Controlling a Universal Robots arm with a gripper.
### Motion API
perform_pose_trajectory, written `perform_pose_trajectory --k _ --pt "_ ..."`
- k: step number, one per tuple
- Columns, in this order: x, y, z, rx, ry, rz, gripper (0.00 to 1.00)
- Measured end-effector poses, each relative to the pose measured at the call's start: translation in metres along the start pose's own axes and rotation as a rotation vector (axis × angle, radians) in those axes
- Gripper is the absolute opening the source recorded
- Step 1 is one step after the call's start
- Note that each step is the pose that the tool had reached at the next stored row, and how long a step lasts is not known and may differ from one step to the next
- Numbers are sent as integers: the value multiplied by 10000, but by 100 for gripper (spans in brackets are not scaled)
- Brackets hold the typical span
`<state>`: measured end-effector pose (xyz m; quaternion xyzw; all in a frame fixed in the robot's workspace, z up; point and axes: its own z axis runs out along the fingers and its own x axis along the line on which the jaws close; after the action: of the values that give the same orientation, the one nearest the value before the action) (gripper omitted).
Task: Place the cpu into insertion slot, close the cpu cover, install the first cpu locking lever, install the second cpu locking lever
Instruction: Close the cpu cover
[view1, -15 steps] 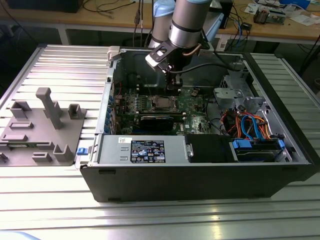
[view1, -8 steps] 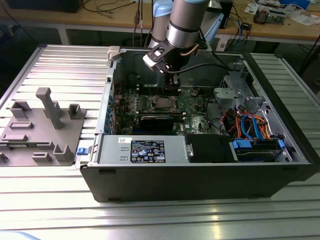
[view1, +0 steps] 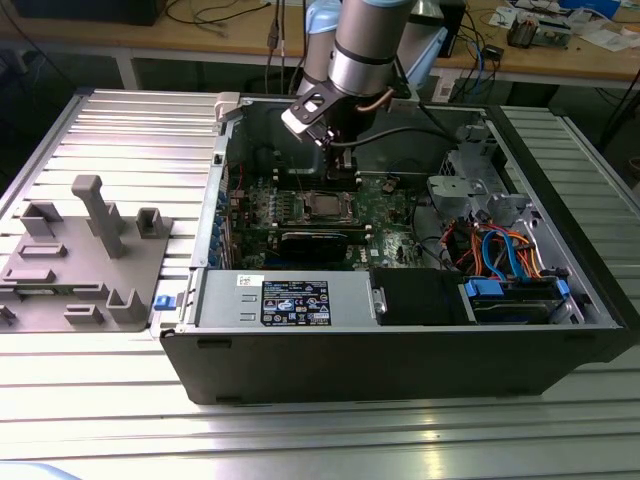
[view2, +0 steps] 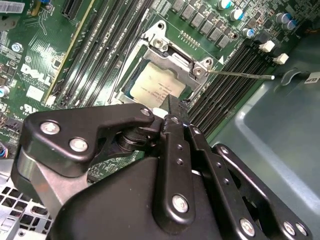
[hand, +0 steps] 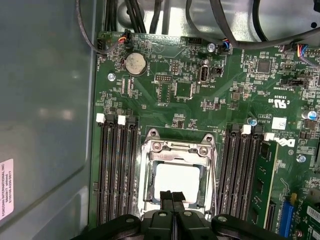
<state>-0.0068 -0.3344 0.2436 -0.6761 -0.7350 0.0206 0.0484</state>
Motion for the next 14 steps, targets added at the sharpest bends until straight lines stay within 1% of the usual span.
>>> perform_pose_trajectory --k 14 --pt "9 -108 13 0 0 0 11"
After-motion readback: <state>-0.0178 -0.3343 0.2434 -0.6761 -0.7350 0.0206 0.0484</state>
